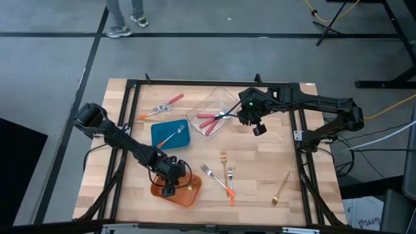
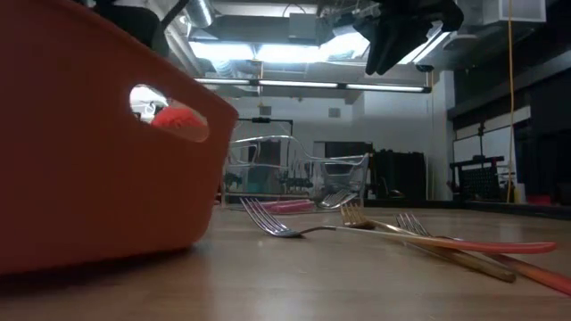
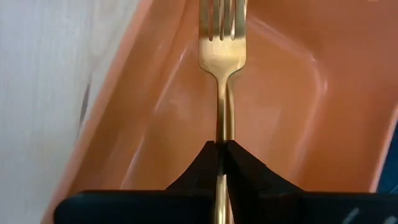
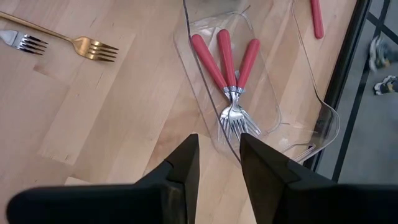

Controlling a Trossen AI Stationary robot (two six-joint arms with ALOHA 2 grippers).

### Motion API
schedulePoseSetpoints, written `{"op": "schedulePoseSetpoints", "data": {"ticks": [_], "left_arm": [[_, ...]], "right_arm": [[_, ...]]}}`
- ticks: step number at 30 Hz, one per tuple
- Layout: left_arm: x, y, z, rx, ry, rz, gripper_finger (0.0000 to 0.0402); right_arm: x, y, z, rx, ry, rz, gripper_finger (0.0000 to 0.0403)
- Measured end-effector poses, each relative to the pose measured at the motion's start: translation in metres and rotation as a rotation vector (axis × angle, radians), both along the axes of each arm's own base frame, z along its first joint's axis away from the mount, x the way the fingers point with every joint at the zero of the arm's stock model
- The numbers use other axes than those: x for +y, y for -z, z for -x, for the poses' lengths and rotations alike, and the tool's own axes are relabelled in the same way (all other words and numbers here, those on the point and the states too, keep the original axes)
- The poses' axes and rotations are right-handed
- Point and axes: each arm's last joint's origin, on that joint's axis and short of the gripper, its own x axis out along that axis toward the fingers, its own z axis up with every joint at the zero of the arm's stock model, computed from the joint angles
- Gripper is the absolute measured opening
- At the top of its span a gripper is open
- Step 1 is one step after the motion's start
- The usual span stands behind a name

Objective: Sort silverware by color (type)
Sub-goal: Put the gold fork into the orange bin

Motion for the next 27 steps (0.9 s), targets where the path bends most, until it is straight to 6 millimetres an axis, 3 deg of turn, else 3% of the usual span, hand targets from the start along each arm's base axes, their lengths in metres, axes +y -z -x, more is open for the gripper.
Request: {"op": "schedulePoseSetpoints", "data": {"ticks": [27], "left_arm": [[-0.0005,0.0082,-0.0005,0.024,0.019,-0.023,0.0067]], "right_arm": [[0.0,0.0,0.0001,0.001,0.0,0.0,0.0105]]}}
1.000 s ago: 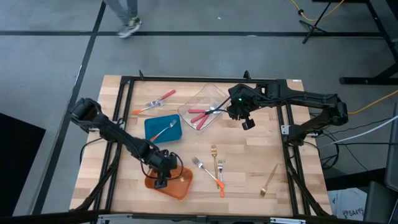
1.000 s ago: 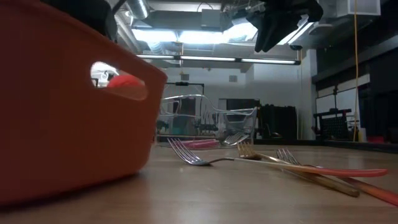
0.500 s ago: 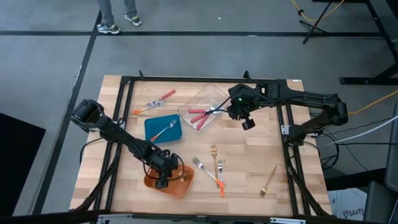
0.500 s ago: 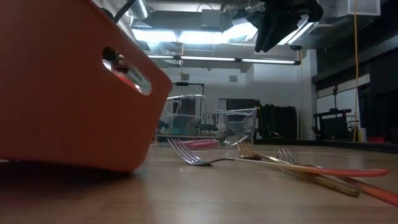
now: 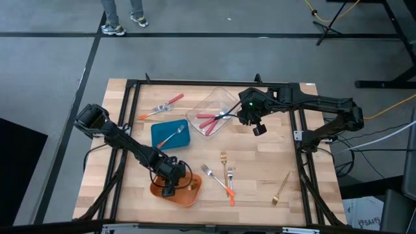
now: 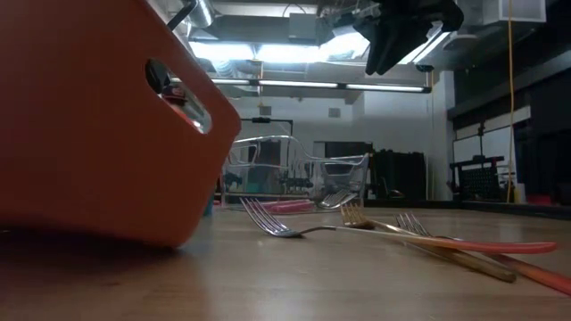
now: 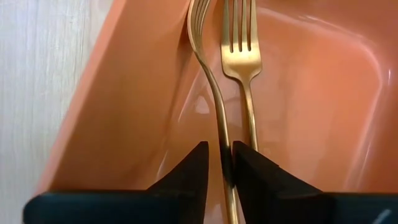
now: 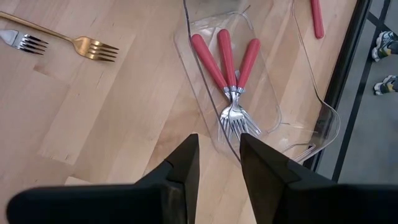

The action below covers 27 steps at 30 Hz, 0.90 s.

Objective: Sort silverware by color (type)
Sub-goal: Put the gold fork into the orange bin

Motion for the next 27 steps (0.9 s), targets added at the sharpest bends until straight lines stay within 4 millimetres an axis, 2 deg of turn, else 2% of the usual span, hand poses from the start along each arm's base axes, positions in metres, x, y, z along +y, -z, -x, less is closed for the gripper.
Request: {"op": "schedulePoseSetpoints", "data": {"ticks": [8,16,27], "left_arm": [[0.001,-0.002,0.001,-0.004,-0.001,0.003,0.0063],[0.003,-0.015,0.003,-0.064,-0.024,-0.012,0.0063],[0.002,-0.021,0.0,-0.091,-0.007,0.05,0.0063]], "right_arm": [[0.0,0.0,0.0,0.0,0.0,0.0,0.0105],[0.0,0.0,0.0,0.001,0.0,0.0,0.0105],[0.0,0.0,0.0,0.002,0.0,-0.001,0.0105]]}}
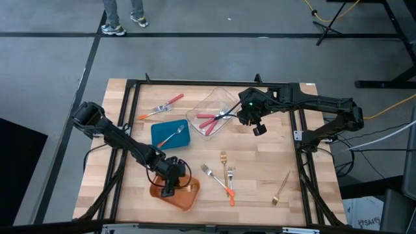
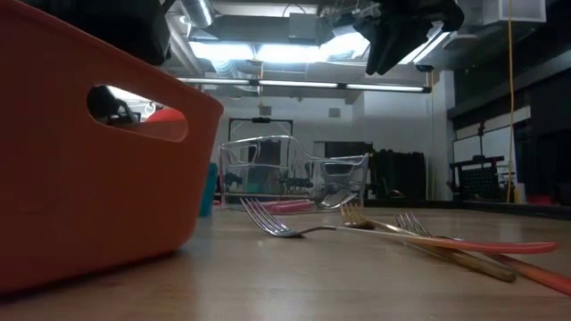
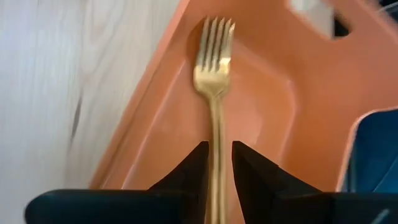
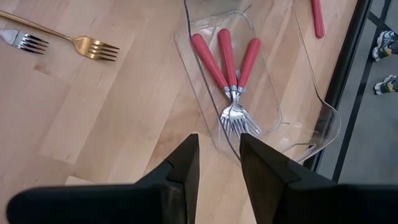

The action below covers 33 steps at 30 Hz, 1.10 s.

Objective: Sort silverware by color (type)
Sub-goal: Put the gold fork into the orange bin

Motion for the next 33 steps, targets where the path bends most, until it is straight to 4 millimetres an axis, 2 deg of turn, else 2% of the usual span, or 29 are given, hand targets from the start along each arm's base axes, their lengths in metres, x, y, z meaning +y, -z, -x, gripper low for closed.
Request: {"op": "schedulePoseSetpoints", "data": {"ticks": [9,15,20,24,33], "left_arm": [[0.012,-0.033,0.003,-0.142,0.014,0.017,0.0063],[0.034,-0.054,0.001,-0.307,-0.028,-0.137,0.0063],[0.049,-0.062,-0.003,-0.39,-0.082,-0.281,0.0063],[0.061,-0.064,-0.008,-0.429,-0.123,-0.381,0.0063],[0.085,-0.068,-0.016,-0.47,-0.218,-0.538,0.0063]], "right_arm": [[0.003,0.0,-0.001,-0.024,0.004,-0.113,0.0105],[0.004,-0.001,-0.001,-0.033,0.101,-0.219,0.0105],[0.006,-0.001,-0.001,-0.034,0.16,-0.281,0.0105],[0.018,0.0,-0.002,-0.023,0.168,-0.303,0.0105],[0.066,0.004,0.007,0.106,0.136,-0.336,0.0105]]}}
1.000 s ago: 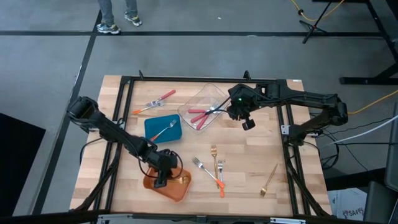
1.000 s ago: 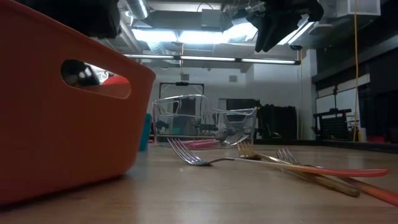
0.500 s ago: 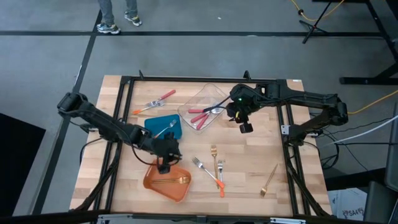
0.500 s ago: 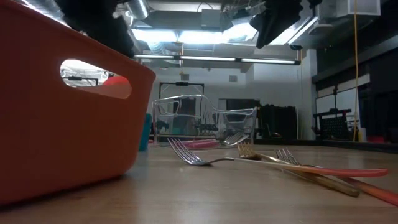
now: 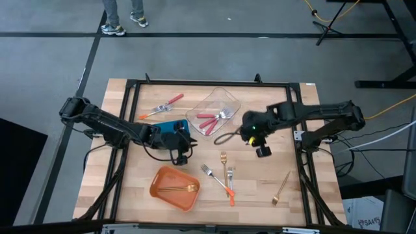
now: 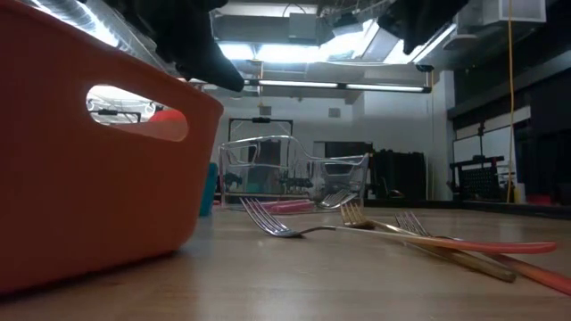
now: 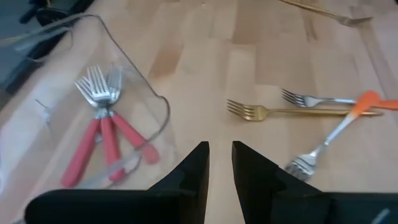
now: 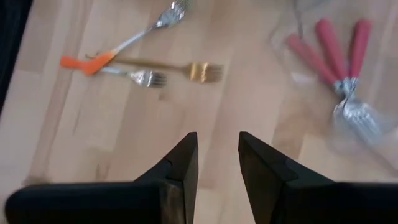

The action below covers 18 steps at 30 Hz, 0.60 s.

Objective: Sort silverware by color (type)
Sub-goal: Put the gold fork into the orange bin

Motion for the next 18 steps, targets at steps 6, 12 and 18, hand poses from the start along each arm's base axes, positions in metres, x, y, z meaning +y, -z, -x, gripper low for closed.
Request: {"op": "schedulePoseSetpoints", "data": {"ticks": [6,12,18], "left_arm": [[0.009,-0.001,-0.002,-0.008,-0.028,-0.003,0.0063],[0.011,-0.001,-0.003,-0.01,-0.037,-0.003,0.0063],[0.011,-0.001,-0.003,-0.01,-0.037,-0.002,0.0063]], "right_arm": [[0.031,0.003,0.011,0.081,0.088,0.006,0.0105],[0.063,0.003,0.022,0.106,0.243,-0.025,0.0105],[0.097,0.016,0.039,0.1,0.529,-0.044,0.0105]]}}
